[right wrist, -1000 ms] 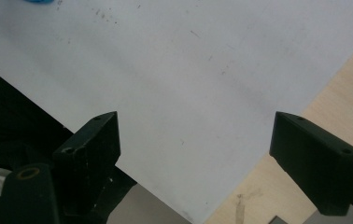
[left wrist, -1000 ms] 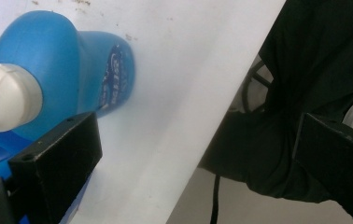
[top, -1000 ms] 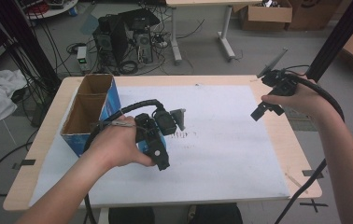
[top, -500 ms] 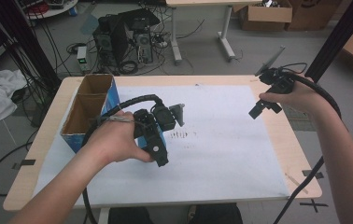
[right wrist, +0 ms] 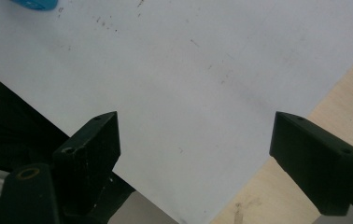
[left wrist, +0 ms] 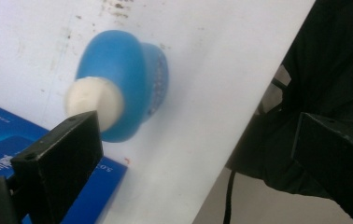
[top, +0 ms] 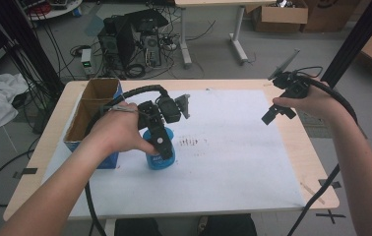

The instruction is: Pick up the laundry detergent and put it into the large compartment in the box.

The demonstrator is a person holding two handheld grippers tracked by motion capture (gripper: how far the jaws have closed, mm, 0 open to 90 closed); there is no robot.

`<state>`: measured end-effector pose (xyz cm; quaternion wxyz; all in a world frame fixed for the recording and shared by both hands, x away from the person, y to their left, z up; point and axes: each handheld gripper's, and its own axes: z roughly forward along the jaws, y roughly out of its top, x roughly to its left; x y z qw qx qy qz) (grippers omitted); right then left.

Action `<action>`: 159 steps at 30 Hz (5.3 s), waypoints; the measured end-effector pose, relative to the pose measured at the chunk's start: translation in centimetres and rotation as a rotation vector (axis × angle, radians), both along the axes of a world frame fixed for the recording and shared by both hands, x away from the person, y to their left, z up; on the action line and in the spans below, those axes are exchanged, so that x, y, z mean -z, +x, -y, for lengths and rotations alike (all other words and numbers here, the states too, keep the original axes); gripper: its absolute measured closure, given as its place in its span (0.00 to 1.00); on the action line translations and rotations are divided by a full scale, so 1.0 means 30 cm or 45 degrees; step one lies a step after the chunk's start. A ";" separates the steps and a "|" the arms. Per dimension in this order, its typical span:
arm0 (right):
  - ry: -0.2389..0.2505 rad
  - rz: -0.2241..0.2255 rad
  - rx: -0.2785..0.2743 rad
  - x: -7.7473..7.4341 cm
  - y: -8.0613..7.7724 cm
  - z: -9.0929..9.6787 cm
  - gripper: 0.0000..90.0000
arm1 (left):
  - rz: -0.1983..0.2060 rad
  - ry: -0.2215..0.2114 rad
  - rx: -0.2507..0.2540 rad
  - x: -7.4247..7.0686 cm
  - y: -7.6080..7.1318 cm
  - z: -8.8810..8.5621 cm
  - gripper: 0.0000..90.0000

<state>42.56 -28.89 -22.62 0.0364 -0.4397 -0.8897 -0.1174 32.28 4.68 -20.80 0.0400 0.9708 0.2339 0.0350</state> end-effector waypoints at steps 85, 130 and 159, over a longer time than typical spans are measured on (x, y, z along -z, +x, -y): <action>-0.016 -0.022 -0.002 0.058 0.022 0.011 0.18 | -0.110 0.073 -0.065 0.273 0.210 -0.043 0.17; 0.005 -0.010 0.012 0.052 0.010 0.015 0.18 | -0.084 0.120 -0.093 0.211 0.209 -0.027 0.42; 0.025 0.006 -0.024 0.006 0.008 -0.026 0.18 | -0.077 -0.117 -1.062 -0.313 0.280 -0.389 0.42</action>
